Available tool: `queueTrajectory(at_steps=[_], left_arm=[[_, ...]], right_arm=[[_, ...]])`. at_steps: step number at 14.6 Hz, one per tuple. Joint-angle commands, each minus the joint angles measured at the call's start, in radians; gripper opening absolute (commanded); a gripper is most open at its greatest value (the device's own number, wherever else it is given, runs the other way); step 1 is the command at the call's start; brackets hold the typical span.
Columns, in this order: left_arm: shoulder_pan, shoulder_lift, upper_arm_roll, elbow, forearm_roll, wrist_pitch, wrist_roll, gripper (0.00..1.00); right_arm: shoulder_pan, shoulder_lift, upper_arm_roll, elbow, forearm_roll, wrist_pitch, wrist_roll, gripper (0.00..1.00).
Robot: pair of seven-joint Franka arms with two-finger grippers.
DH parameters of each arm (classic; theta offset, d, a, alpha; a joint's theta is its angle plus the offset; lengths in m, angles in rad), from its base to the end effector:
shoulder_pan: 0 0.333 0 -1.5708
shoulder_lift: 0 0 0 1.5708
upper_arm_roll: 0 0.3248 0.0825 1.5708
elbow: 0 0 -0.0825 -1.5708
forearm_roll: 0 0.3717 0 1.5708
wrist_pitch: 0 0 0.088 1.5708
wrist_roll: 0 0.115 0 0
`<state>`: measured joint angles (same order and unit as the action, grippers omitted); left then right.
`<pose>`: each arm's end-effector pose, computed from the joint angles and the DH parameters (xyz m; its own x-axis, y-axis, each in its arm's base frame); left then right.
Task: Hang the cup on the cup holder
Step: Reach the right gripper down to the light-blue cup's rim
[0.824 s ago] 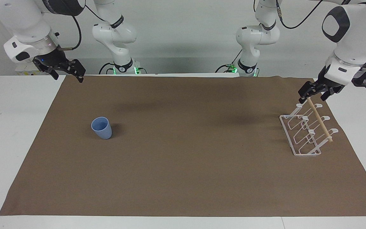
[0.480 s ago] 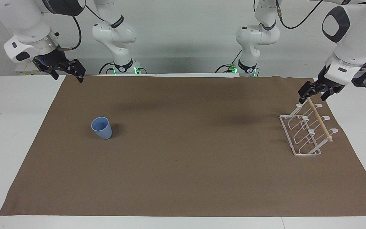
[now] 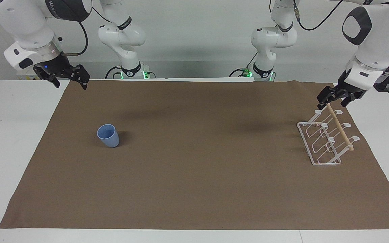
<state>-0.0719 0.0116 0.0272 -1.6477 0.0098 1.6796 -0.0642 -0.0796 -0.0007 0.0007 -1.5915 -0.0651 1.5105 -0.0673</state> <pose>0.5536 -0.0238 0.5930 0.9996 0.0184 0.0209 0.0186 -0.9998 -0.0088 0.5318 -0.0499 0.6115 0.9963 -0.0154 -0.0843 -0.0104 -0.9982 0.0595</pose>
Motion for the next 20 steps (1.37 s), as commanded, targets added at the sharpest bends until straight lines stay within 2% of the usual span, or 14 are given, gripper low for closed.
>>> queueTrajectory(at_steps=[1, 4, 11, 16, 17, 18, 20], left_arm=[[-0.005, -0.024, 0.004, -0.027, -0.010, 0.005, -0.008, 1.00], [-0.008, -0.025, 0.002, -0.029, -0.010, 0.003, -0.008, 1.00], [-0.005, -0.024, 0.002, -0.027, -0.010, 0.003, -0.008, 1.00], [-0.005, -0.025, 0.002, -0.029, -0.010, 0.002, -0.008, 1.00], [-0.006, -0.025, 0.002, -0.029, -0.010, 0.002, -0.008, 1.00], [-0.006, -0.025, 0.002, -0.029, -0.010, 0.000, -0.008, 1.00], [-0.009, -0.025, 0.002, -0.029, -0.010, 0.002, -0.008, 1.00]], right_arm=[[-0.032, -0.036, 0.004, -0.184, 0.034, 0.156, -0.046, 1.00], [-0.031, -0.018, 0.004, -0.315, 0.056, 0.331, -0.046, 1.00], [-0.003, 0.080, 0.004, -0.491, 0.062, 0.614, -0.049, 1.00], [-0.008, 0.097, 0.004, -0.534, 0.062, 0.664, -0.109, 0.93], [-0.014, 0.100, 0.004, -0.553, 0.062, 0.687, -0.117, 0.88], [-0.017, 0.102, 0.004, -0.559, 0.062, 0.700, -0.121, 0.76], [-0.016, 0.103, 0.004, -0.559, 0.062, 0.700, -0.137, 0.44]])
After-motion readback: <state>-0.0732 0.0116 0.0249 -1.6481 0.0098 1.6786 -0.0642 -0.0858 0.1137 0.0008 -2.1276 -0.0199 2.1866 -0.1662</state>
